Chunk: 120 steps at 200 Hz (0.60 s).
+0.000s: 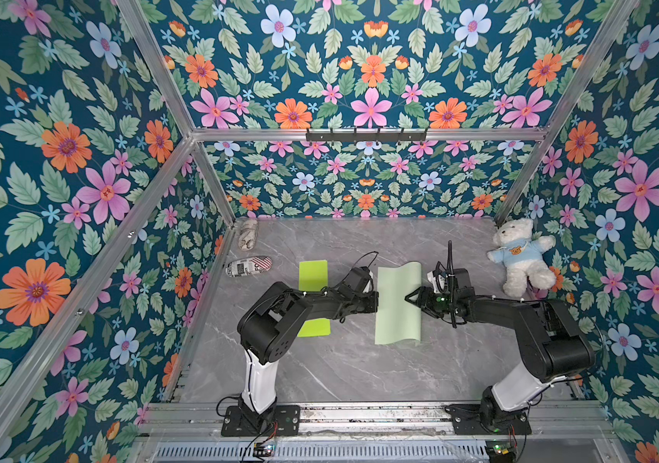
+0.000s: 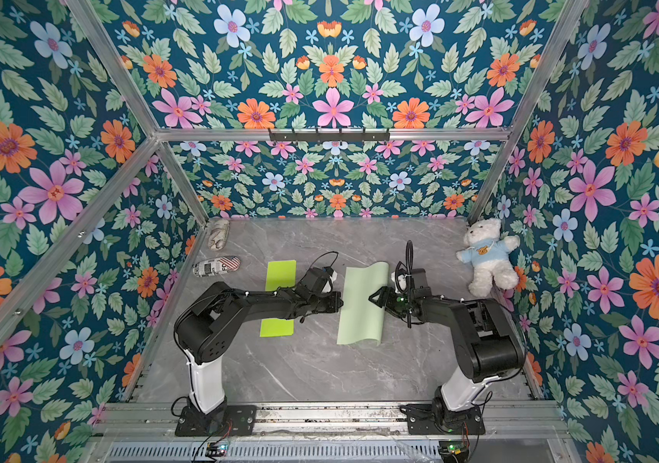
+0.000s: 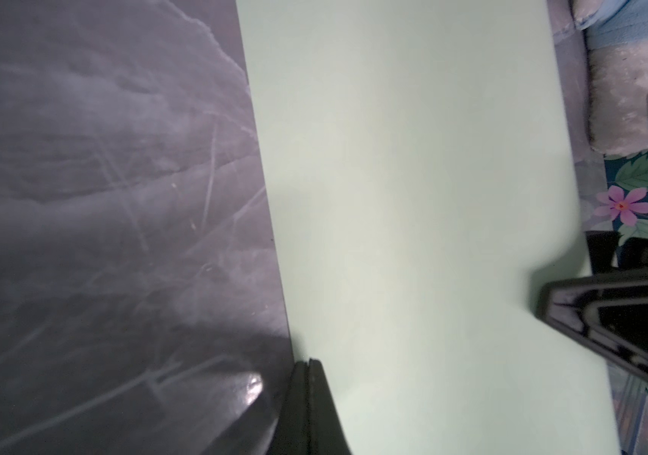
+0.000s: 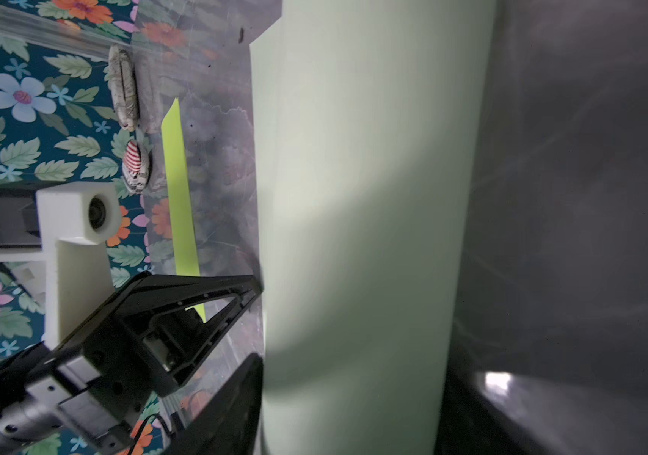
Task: Fold the rectangular paper in half along the long edge
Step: Pick up the paper from the center of the board.
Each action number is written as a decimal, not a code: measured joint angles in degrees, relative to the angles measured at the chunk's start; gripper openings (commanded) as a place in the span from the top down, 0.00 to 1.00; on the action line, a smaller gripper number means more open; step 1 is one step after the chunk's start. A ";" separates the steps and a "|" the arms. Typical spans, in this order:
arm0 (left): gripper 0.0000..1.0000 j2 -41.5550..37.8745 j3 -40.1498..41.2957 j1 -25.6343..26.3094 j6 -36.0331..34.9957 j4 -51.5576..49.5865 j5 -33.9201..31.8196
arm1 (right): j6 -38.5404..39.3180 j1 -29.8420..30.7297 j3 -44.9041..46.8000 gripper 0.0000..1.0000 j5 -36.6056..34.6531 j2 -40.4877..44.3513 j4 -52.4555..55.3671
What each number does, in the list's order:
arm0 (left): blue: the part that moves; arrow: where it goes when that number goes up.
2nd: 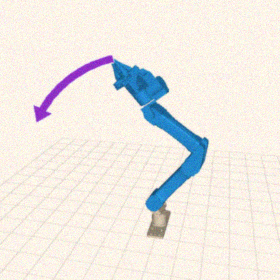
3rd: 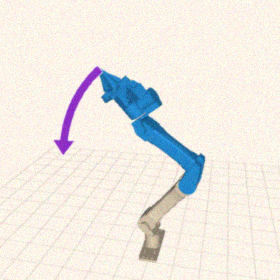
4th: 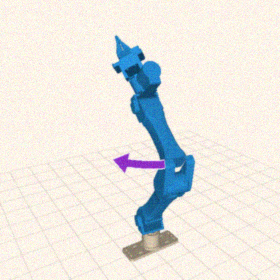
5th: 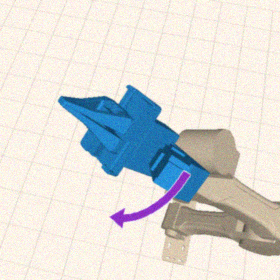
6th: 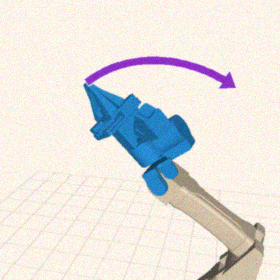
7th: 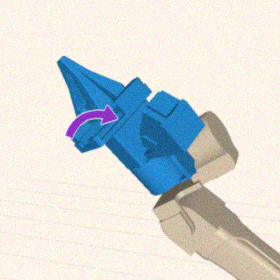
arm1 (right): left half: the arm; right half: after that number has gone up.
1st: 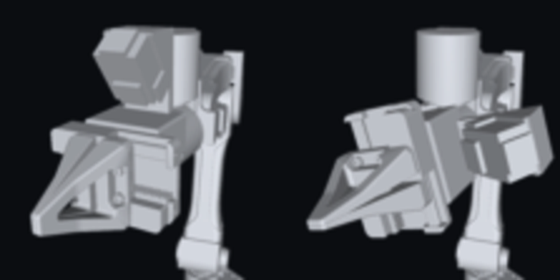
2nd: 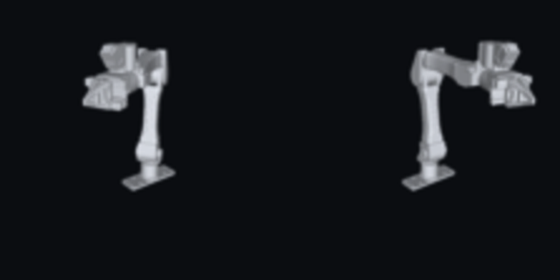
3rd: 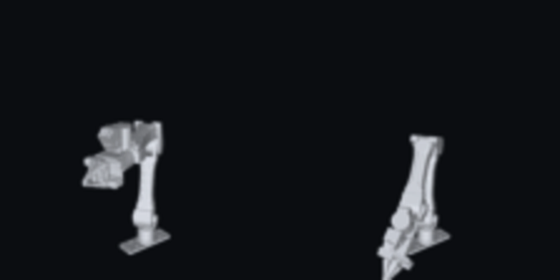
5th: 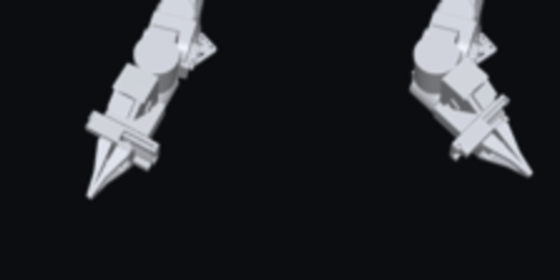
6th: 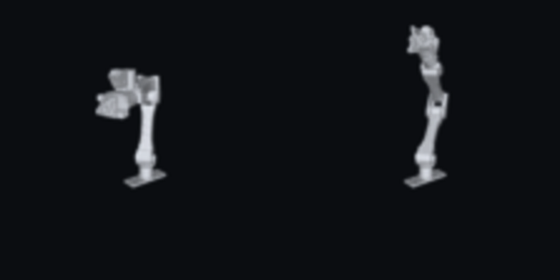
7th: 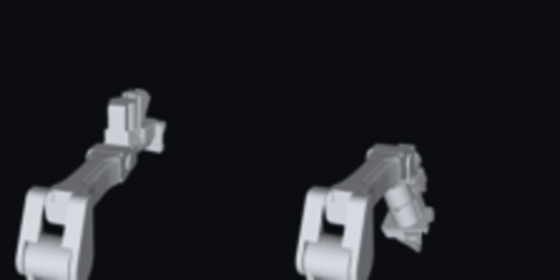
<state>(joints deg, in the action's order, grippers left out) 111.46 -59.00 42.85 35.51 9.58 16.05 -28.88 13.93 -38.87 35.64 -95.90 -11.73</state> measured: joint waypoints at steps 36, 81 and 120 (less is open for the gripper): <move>1.00 -0.28 0.39 0.02 0.15 0.09 -0.04 | -0.59 1.22 -1.57 0.35 1.07 -2.54 -2.21; 1.00 -0.42 0.81 0.02 0.17 0.50 -0.04 | -1.25 2.32 -3.10 0.35 1.95 -4.87 -4.33; 1.00 -0.83 1.22 0.02 0.20 0.44 -0.07 | -1.22 3.48 -4.17 0.35 2.36 -6.54 -5.33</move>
<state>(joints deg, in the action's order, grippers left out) 110.63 -57.78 42.87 35.70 10.02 15.99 -30.11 17.41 -43.05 38.00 -102.43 -17.06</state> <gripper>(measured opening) 0.049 0.647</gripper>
